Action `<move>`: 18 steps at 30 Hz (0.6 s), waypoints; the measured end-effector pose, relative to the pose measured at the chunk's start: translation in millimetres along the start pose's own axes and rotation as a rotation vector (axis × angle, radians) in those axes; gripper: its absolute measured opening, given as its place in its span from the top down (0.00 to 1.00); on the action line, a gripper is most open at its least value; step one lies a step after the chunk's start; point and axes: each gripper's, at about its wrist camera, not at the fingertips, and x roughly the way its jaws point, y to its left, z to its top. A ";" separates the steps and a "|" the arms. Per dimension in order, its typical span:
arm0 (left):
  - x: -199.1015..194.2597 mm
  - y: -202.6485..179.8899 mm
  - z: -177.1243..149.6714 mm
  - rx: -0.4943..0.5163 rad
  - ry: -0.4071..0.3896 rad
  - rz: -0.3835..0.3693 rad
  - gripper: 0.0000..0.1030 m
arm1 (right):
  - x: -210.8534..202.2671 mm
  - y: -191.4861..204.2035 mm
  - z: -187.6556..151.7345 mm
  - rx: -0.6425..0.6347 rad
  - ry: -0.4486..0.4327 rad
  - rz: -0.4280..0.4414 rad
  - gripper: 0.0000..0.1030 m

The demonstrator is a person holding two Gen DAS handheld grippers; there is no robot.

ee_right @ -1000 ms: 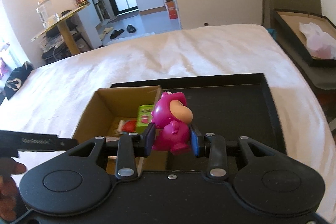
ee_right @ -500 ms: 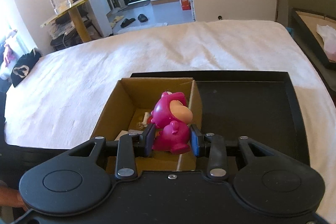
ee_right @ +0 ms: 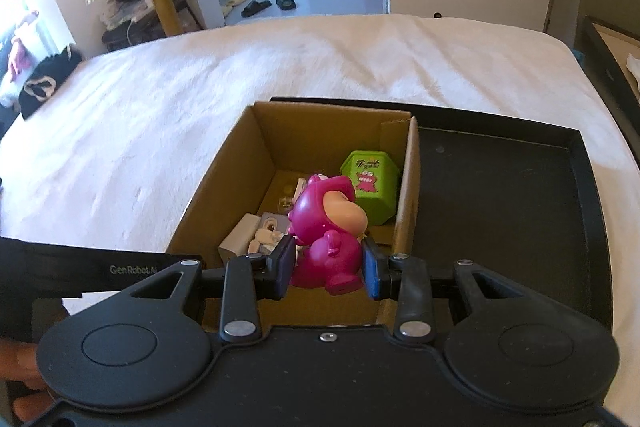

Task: Organize rigid objects
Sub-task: 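Carry the pink figurine into the box and open the right gripper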

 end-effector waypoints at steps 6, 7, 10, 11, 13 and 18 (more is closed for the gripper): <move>-0.5 -0.5 -0.2 0.001 0.000 -0.002 0.85 | -0.7 -1.2 1.5 0.005 -0.006 -0.036 0.63; -0.5 -0.4 0.1 -0.001 0.001 -0.003 0.85 | -3.5 -2.1 1.4 0.005 -0.010 -0.039 0.63; -1.2 -1.5 0.4 -0.004 0.004 -0.002 0.85 | -13.7 -10.3 0.9 0.034 -0.028 -0.043 0.63; -2.0 -1.5 0.7 -0.005 0.003 -0.002 0.85 | -17.3 -14.1 1.1 0.051 -0.035 -0.040 0.63; -5.1 -2.1 0.5 -0.006 -0.004 0.000 0.85 | -25.6 -21.6 0.6 0.081 -0.048 -0.036 0.62; -16.2 -3.1 0.1 0.001 -0.019 0.007 0.85 | -39.1 -39.1 -2.2 0.158 -0.057 -0.019 0.59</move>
